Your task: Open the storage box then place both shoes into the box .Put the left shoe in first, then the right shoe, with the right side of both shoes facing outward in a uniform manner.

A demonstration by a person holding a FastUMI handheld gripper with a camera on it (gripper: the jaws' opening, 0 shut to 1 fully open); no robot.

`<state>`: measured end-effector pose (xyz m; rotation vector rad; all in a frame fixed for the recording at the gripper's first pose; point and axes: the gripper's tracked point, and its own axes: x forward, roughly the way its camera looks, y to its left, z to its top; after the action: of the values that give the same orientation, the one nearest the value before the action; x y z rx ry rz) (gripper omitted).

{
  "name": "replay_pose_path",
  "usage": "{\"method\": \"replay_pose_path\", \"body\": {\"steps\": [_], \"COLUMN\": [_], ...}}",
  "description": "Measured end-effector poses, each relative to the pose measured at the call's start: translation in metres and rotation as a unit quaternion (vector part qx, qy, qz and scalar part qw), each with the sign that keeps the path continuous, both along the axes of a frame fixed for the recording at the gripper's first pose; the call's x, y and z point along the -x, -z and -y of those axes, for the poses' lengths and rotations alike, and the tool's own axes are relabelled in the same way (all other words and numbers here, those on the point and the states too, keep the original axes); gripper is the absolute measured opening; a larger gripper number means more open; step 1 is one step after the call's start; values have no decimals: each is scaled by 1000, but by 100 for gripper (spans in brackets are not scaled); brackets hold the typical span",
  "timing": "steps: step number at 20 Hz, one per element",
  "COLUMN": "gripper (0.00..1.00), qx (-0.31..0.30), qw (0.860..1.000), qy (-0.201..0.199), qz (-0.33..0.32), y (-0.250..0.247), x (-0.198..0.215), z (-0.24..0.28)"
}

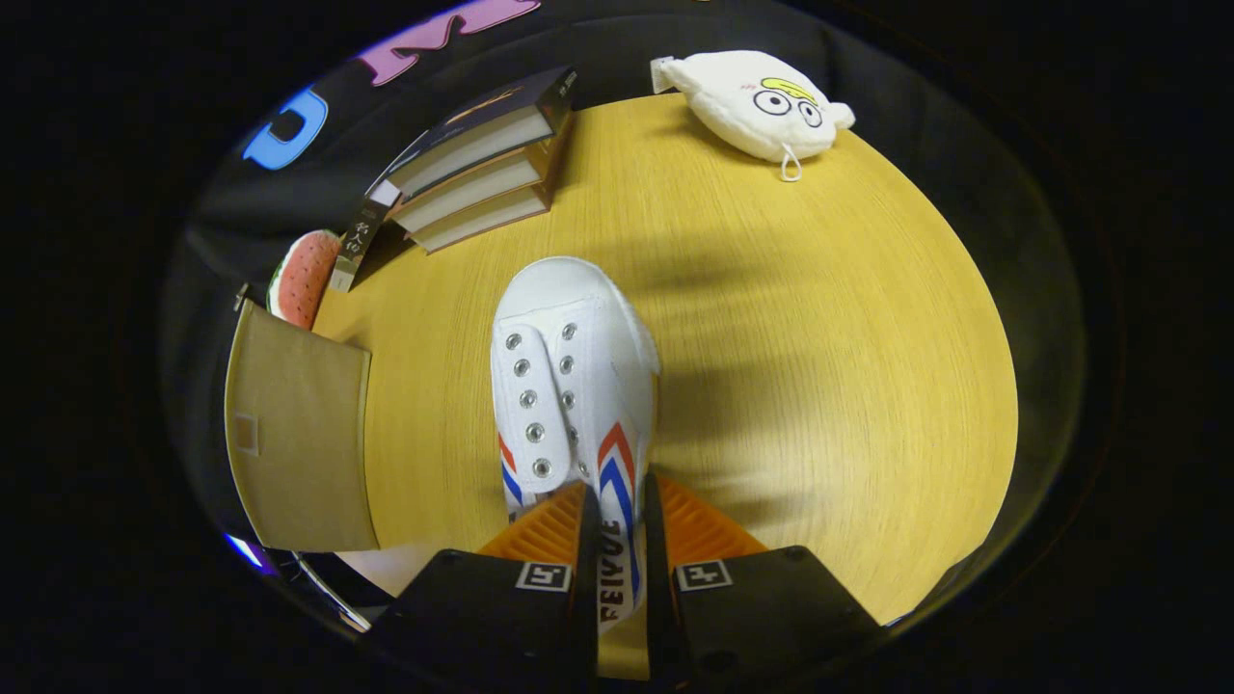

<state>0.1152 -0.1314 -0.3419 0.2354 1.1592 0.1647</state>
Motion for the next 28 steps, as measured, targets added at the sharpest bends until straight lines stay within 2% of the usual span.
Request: {"method": "replay_pose_path", "body": {"steps": [1, 3, 9, 16, 20, 25, 28], "gripper": [14, 9, 8, 8, 8, 8, 8], "qx": [-12, -37, -41, -63, -75, -99, -124], "qw": [1000, 999, 997, 990, 988, 986, 985], "qy": [13, 35, 64, 118, 112, 74, 49], "qz": [-6, -15, 5, 46, 77, 113, 111], "y": [-2, -2, -27, -100, -140, -186, -200], "x": [4, 7, 19, 49, 70, 86, 91], "z": [0, -5, -14, -34, -72, -148, -199]}}
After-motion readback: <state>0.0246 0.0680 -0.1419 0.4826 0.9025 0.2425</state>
